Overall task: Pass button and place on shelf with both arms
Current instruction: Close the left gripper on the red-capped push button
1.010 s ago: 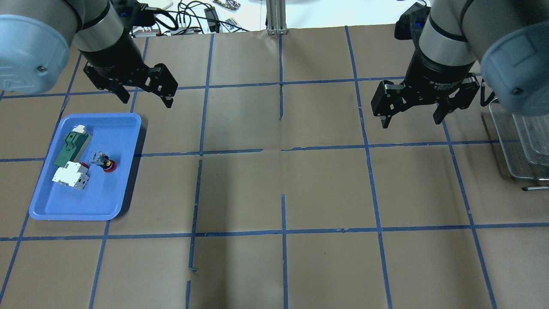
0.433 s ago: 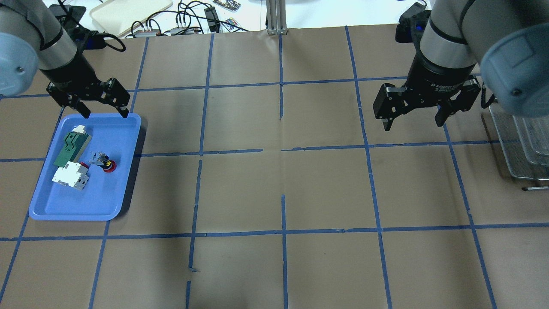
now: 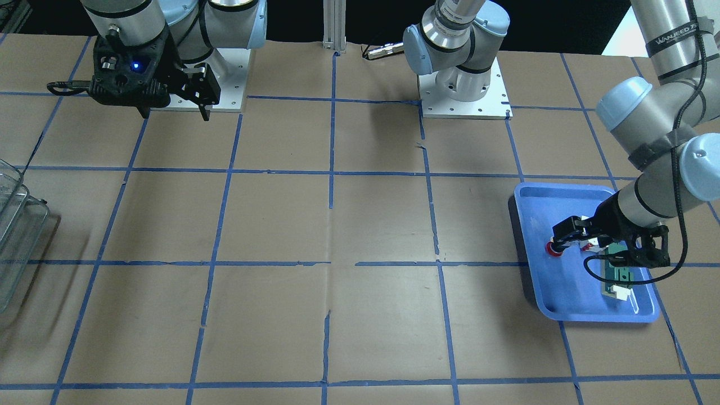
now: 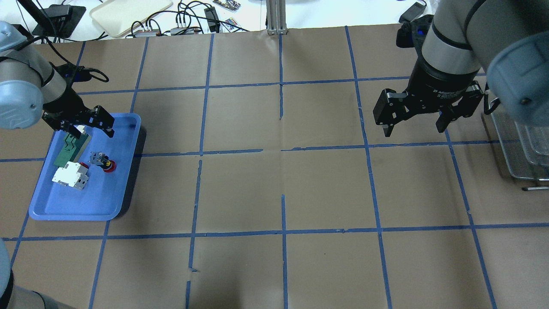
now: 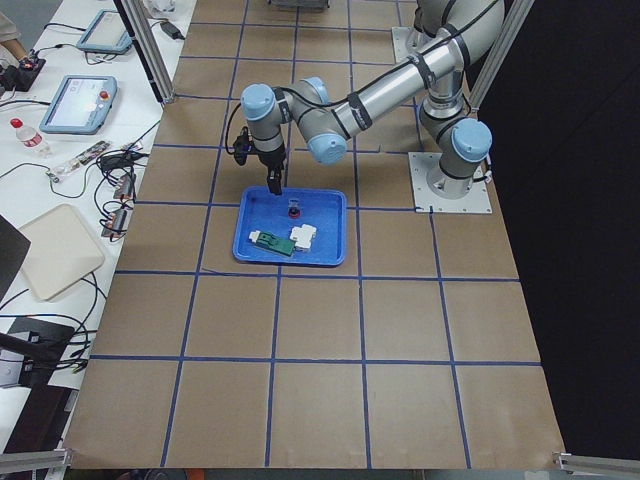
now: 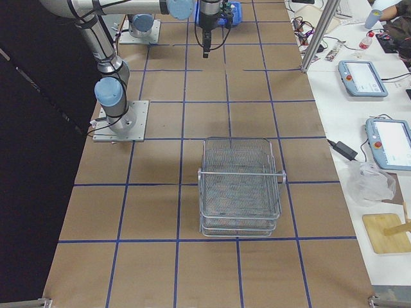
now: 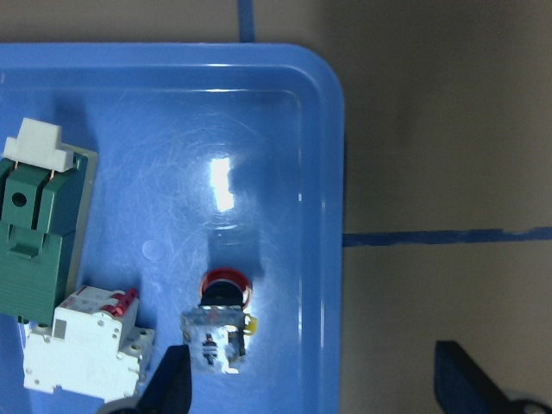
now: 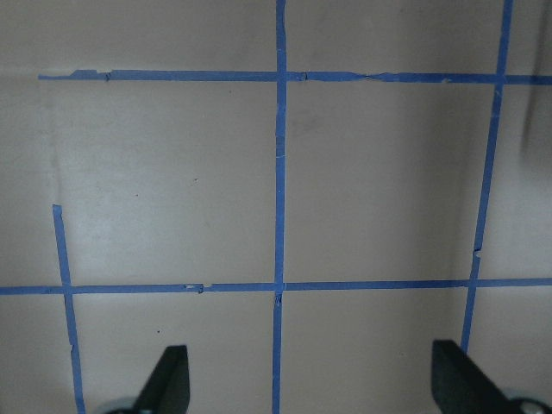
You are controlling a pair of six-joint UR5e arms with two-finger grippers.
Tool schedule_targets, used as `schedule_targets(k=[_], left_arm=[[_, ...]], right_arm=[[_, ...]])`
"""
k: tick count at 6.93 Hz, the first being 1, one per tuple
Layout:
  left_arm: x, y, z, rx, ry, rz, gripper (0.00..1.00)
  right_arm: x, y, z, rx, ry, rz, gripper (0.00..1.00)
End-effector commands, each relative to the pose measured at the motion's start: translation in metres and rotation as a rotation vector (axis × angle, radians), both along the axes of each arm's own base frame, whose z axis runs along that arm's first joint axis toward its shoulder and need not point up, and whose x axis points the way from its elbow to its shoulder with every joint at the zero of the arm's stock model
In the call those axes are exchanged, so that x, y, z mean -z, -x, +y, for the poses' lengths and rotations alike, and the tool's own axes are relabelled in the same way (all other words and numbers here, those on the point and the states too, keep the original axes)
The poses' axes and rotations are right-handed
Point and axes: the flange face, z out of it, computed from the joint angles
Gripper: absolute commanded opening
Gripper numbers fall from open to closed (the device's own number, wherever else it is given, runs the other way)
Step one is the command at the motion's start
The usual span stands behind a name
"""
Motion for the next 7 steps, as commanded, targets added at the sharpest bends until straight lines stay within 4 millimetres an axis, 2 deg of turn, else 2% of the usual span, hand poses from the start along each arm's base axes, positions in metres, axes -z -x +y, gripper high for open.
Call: schedule_targets(k=[1, 2, 3, 4, 5, 6, 7], left_arm=[[0.031, -0.017, 0.007, -0.026, -0.071, 0.034, 1.0], [0.042, -0.017, 0.006, -0.026, -0.087, 0.043, 1.0], [0.046, -0.017, 0.006, -0.028, -0.097, 0.048, 0.95], [0.046, -0.017, 0.007, -0.028, -0.099, 0.051, 0.69], [0.048, -0.018, 0.008, -0.029, -0.101, 0.05, 0.34], [0.05, -0.017, 0.012, -0.031, -0.109, 0.053, 0.06], [0.049, -0.017, 0.015, -0.029, -0.109, 0.054, 0.0]], right_arm=[[0.003, -0.001, 0.006, -0.003, -0.032, -0.006, 1.0], [0.004, -0.001, 0.004, -0.003, -0.026, -0.005, 1.0], [0.002, -0.001, 0.007, 0.002, -0.024, -0.006, 1.0], [0.002, -0.001, 0.007, 0.008, -0.024, -0.004, 1.0], [-0.001, -0.002, 0.006, 0.011, -0.013, -0.005, 1.0], [0.0, -0.003, 0.003, 0.073, -0.011, -0.017, 1.0], [-0.004, -0.009, -0.005, 0.082, 0.053, -0.072, 1.0]])
